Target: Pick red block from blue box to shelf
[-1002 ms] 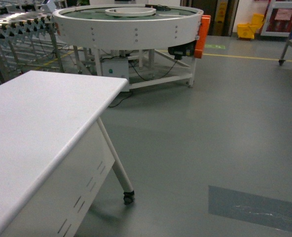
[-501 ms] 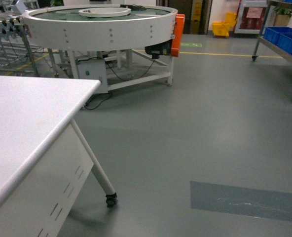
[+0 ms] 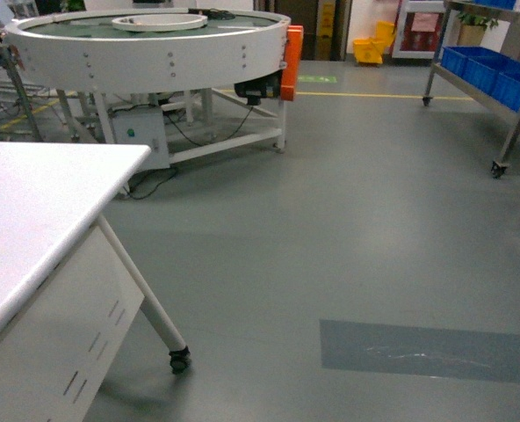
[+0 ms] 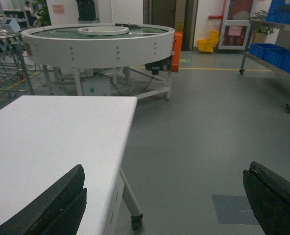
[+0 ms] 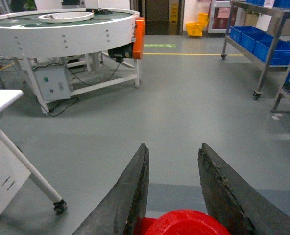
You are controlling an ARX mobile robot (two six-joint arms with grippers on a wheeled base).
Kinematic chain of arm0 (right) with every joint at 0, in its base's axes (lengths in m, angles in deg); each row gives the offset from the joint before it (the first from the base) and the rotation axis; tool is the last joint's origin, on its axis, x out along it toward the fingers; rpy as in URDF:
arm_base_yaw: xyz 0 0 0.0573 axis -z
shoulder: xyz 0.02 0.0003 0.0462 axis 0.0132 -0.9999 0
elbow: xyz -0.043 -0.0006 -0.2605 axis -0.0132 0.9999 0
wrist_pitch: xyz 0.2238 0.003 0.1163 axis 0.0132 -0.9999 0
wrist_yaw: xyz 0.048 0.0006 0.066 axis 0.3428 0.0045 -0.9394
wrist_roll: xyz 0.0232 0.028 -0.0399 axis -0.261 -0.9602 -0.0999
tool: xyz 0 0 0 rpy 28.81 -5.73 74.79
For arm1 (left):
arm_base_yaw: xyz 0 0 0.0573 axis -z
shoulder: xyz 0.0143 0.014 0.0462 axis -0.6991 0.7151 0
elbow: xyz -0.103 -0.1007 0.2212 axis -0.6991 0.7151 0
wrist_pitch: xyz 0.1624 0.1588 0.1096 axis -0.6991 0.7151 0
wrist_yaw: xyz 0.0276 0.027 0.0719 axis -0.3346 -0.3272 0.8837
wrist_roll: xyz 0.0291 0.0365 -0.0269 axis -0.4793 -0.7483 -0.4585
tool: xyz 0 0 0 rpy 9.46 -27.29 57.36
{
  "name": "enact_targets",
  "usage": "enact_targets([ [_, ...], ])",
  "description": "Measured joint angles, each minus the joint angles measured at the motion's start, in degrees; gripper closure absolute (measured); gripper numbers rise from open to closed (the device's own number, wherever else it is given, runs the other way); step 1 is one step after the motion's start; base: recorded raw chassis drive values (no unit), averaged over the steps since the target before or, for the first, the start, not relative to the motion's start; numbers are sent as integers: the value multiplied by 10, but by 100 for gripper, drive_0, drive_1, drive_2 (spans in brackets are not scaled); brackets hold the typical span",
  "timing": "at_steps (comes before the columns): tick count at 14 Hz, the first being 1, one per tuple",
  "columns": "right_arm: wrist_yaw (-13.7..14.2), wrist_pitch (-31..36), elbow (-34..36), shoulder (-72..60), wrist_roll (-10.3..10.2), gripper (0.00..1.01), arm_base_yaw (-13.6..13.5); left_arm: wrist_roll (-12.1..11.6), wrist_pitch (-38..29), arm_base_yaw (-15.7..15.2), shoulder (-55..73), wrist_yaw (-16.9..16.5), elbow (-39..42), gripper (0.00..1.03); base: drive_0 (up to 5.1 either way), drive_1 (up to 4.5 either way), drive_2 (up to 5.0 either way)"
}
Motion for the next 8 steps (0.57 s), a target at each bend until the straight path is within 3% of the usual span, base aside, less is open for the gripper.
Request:
enact_targets([
  [2,0,0,0,0,0,75,0,0,0,0,0,0,0,5,-155,-155,-155],
  [8,0,1,1,1,0,75,0,0,0,0,0,0,0,5,3,415,-408],
])
